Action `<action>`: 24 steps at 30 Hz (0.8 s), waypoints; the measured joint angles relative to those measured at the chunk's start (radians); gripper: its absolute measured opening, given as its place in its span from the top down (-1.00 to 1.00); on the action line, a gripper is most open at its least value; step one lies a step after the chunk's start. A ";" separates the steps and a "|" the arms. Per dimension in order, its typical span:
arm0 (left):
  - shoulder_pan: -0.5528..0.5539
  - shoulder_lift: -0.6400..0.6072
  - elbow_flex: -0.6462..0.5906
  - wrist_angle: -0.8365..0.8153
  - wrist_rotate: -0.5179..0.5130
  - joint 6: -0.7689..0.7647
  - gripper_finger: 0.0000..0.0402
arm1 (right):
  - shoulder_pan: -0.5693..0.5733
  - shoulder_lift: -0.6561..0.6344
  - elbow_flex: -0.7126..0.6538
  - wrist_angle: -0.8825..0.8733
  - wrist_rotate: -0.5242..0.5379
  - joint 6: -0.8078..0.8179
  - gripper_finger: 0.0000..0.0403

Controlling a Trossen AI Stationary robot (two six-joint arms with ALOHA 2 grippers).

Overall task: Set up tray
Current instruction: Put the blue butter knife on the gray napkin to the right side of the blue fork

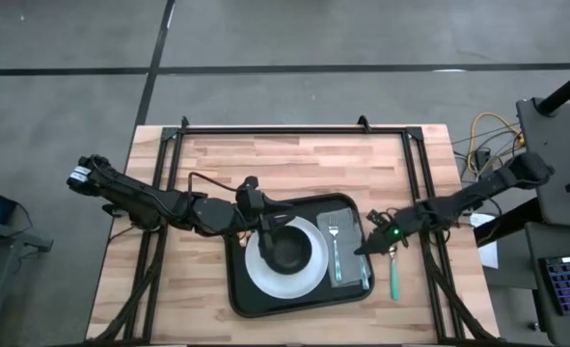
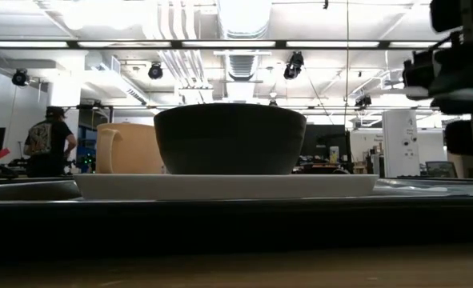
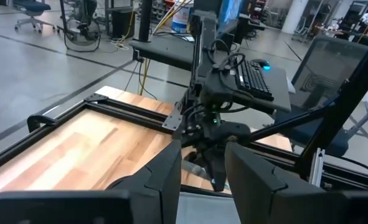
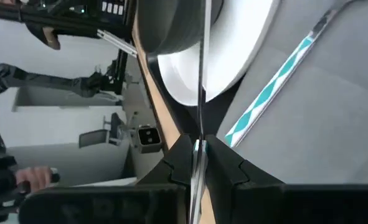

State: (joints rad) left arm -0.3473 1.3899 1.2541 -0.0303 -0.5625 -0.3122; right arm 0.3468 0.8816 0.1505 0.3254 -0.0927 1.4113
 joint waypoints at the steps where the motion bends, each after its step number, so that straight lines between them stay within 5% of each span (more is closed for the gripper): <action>1: 0.000 0.000 0.000 0.000 0.001 0.000 0.47 | -0.013 0.015 -0.007 0.030 -0.013 0.001 0.93; 10: 0.001 0.000 -0.002 0.000 0.008 0.000 0.47 | -0.155 0.200 -0.010 0.077 -0.149 0.051 0.93; 24: 0.001 -0.003 -0.004 -0.005 0.011 0.000 0.47 | -0.188 0.498 0.101 0.107 -0.251 0.030 0.93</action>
State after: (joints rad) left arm -0.3466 1.3865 1.2505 -0.0353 -0.5510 -0.3122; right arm 0.1587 1.3792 0.2517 0.4324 -0.3433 1.4418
